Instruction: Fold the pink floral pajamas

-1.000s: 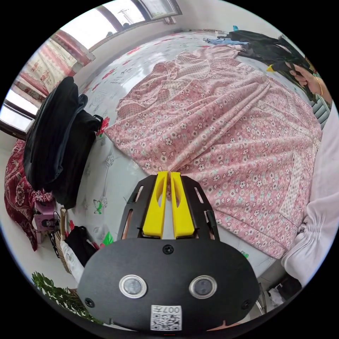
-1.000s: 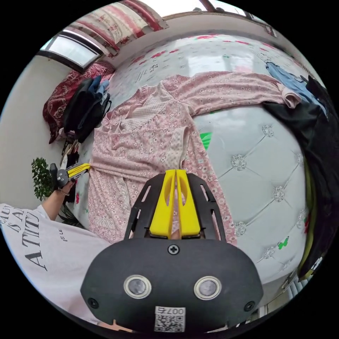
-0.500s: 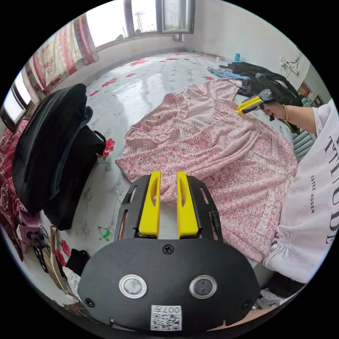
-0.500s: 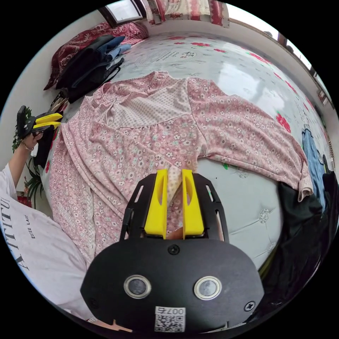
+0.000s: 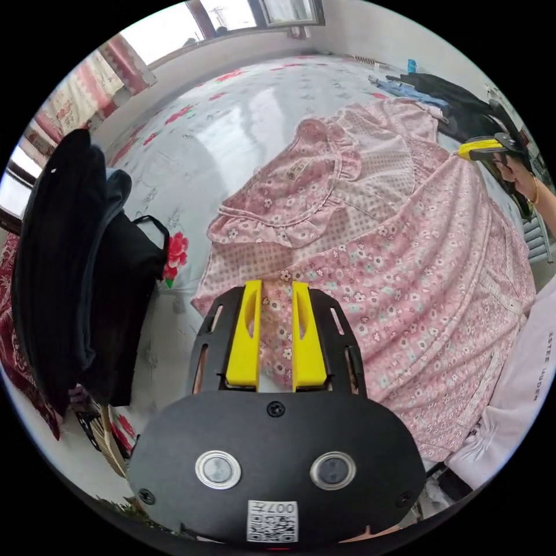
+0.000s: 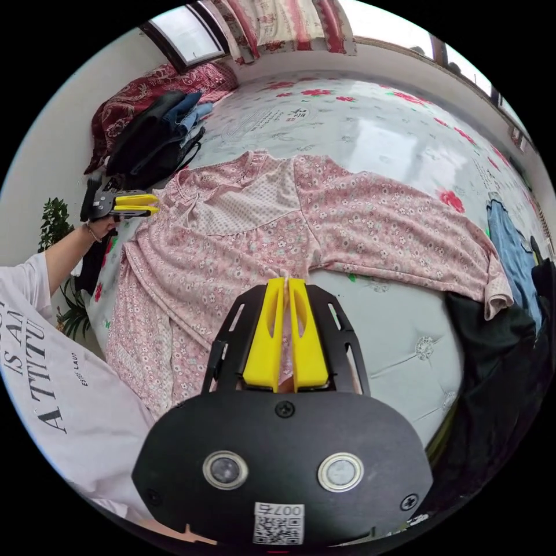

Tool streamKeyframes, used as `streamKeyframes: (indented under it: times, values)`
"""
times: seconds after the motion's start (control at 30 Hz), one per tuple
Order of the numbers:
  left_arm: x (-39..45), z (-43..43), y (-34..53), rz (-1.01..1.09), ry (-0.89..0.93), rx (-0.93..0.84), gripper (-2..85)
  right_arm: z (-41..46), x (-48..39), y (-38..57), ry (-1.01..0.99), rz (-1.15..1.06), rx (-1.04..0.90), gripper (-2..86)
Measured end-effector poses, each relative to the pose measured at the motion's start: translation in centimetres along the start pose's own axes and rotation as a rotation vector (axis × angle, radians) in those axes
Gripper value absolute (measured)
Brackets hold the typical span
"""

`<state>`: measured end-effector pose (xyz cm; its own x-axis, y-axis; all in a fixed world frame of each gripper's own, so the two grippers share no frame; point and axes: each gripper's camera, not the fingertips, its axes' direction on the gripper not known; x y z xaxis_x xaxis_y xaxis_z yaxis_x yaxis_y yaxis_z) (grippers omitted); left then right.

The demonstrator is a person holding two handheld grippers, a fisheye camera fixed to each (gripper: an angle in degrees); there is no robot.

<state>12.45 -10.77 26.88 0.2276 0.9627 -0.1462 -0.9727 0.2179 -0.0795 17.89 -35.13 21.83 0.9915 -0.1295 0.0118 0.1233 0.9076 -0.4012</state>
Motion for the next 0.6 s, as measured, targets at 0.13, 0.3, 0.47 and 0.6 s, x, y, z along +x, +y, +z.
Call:
streamKeyframes:
  times: [0.13,0.3,0.47,0.6]
  values:
    - [-2.2,-0.3,-0.6,-0.211,-0.021,0.054,-0.4,1.1,1.1,-0.3,0.079,0.070,-0.052,0.0]
    - [-1.5,-3.5,1.3,-0.300,-0.132,0.149,-0.8,1.4,1.6,0.1,0.070,0.178,-0.008,0.9]
    - [-1.1,-10.4,7.3,-0.387,-0.124,0.302,0.4,-3.1,1.3,4.2,-0.004,0.192,0.092,2.4]
    - [3.8,-11.2,10.1,-0.220,0.008,0.249,2.5,-2.7,-0.9,6.7,-0.129,0.106,0.062,2.3]
